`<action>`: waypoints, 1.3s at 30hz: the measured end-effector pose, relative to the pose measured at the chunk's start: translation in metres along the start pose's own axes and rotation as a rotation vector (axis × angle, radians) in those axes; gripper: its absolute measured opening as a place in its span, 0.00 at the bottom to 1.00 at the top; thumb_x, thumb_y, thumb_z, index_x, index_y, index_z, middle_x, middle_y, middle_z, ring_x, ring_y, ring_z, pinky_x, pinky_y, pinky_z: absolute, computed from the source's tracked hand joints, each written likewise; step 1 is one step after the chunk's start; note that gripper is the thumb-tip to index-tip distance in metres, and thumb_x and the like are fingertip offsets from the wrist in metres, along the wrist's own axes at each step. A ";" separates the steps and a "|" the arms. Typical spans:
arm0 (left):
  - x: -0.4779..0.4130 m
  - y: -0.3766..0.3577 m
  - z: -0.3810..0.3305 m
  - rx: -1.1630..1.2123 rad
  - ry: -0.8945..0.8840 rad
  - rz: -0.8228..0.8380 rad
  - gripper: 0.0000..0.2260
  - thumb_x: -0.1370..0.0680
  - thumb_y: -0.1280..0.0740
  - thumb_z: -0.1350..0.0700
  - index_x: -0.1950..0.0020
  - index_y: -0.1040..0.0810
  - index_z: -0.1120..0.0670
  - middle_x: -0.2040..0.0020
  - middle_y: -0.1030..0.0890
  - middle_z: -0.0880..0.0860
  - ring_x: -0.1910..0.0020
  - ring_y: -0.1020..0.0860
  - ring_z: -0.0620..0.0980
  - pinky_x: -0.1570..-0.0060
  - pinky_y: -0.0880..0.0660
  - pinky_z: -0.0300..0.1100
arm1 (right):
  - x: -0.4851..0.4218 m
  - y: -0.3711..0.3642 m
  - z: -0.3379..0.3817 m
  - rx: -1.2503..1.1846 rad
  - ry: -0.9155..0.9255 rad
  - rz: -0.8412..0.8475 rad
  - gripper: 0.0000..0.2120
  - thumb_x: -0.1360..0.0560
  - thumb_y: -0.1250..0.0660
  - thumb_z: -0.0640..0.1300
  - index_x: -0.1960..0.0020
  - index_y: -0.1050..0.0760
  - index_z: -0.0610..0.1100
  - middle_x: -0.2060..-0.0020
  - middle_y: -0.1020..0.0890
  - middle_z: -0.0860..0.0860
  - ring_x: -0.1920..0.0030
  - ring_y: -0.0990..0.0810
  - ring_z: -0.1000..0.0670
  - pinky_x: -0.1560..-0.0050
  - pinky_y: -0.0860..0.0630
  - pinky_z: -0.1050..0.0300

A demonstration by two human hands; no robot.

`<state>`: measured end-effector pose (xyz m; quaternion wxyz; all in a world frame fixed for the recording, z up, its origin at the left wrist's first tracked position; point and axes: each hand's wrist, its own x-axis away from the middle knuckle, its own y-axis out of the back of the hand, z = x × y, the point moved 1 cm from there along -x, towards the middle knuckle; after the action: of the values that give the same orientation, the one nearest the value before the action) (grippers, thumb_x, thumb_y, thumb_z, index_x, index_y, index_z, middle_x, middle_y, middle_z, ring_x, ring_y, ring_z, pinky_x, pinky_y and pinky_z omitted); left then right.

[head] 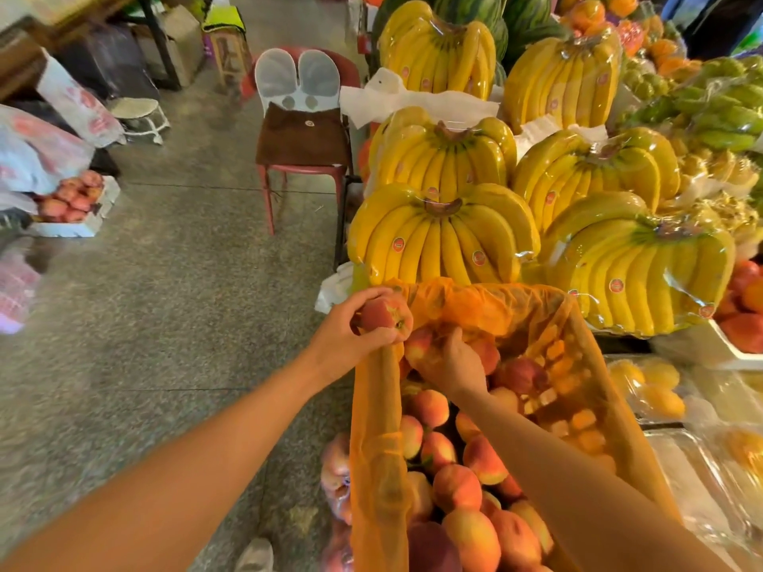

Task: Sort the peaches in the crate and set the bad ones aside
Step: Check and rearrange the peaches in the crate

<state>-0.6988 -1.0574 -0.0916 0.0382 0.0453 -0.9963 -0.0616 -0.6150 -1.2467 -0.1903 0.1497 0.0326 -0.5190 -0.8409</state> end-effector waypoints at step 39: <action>0.026 -0.064 -0.037 0.182 0.148 0.078 0.28 0.44 0.28 0.39 0.45 0.23 0.43 0.45 0.21 0.49 0.48 0.23 0.46 0.55 0.28 0.38 | 0.114 0.157 -0.023 -0.952 -0.474 0.534 0.25 0.27 0.30 0.51 0.34 0.31 0.46 0.46 0.22 0.46 0.48 0.22 0.47 0.43 0.24 0.52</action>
<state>-0.7156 -1.1273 -0.0609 0.1098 0.0144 -0.9933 0.0340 -0.6842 -1.3648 -0.0508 0.2341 -0.3586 -0.0945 -0.8987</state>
